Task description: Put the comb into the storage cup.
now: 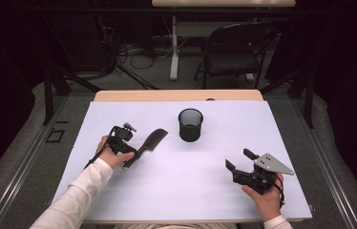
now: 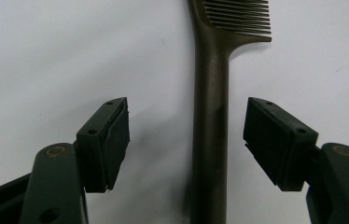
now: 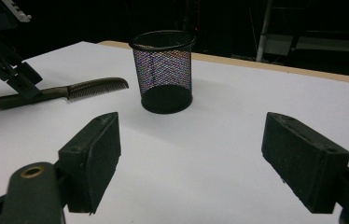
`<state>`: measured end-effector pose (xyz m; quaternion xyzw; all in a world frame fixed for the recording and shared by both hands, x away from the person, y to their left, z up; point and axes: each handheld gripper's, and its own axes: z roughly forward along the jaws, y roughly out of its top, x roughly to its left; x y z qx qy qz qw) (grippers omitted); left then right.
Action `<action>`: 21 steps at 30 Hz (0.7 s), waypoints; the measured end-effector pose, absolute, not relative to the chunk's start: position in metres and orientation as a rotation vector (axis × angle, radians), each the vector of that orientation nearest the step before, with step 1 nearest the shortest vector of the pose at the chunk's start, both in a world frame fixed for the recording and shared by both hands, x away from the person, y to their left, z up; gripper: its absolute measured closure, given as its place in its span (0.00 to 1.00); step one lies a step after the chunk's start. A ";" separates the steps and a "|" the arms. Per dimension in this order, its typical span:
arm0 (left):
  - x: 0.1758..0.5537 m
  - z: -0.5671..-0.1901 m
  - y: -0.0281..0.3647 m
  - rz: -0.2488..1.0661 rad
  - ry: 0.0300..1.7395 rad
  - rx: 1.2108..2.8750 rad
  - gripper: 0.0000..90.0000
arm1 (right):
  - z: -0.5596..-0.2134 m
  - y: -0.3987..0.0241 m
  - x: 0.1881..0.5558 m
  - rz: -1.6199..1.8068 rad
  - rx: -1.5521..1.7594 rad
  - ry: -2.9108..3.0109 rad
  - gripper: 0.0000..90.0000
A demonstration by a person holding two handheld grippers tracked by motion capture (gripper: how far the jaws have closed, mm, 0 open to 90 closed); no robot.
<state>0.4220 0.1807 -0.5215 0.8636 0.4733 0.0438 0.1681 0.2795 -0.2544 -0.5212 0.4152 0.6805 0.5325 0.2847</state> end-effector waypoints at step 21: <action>0.424 -0.525 0.169 0.134 1.309 2.515 0.57 | -0.522 -0.254 0.280 1.421 1.106 1.825 0.21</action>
